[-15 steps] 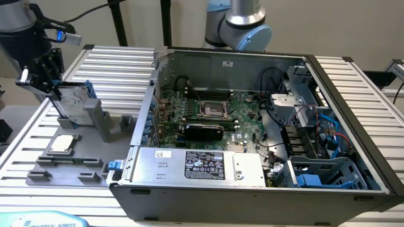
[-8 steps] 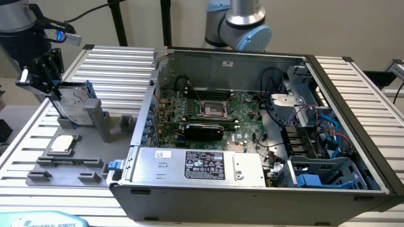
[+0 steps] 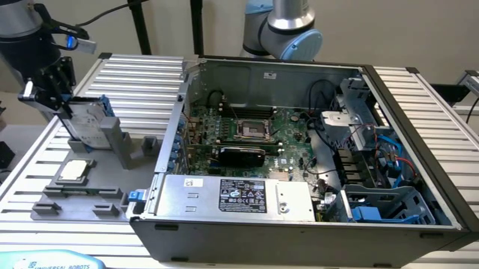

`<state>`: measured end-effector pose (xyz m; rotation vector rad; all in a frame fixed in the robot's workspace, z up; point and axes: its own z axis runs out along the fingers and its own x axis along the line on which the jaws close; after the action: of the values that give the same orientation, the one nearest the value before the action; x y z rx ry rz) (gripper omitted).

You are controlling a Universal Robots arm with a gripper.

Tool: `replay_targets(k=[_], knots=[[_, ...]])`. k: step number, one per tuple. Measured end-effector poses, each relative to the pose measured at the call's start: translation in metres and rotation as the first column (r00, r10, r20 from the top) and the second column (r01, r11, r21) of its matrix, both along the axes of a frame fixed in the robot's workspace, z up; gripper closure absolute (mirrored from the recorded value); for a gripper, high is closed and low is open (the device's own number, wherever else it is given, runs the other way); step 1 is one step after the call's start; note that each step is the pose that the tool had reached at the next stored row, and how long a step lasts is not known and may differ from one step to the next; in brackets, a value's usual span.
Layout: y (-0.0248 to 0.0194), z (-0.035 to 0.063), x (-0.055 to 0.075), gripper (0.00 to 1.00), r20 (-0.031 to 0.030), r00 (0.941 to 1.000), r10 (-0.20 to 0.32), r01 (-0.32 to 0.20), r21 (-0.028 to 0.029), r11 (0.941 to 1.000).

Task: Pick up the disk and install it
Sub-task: 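Pick up the disk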

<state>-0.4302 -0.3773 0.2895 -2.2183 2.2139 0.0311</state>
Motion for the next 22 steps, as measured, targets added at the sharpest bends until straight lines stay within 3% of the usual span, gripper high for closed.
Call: replay_targets(k=[5,11,22], knots=[[0.0,0.008,0.0,0.67,-0.0001,1.0,0.0,0.0,0.0,1.0],[0.0,0.0246,0.0,0.67,-0.0002,1.0,0.0,0.0,0.0,1.0],[0.0,0.0737,0.001,0.67,-0.0003,1.0,0.0,0.0,-0.0001,1.0]])
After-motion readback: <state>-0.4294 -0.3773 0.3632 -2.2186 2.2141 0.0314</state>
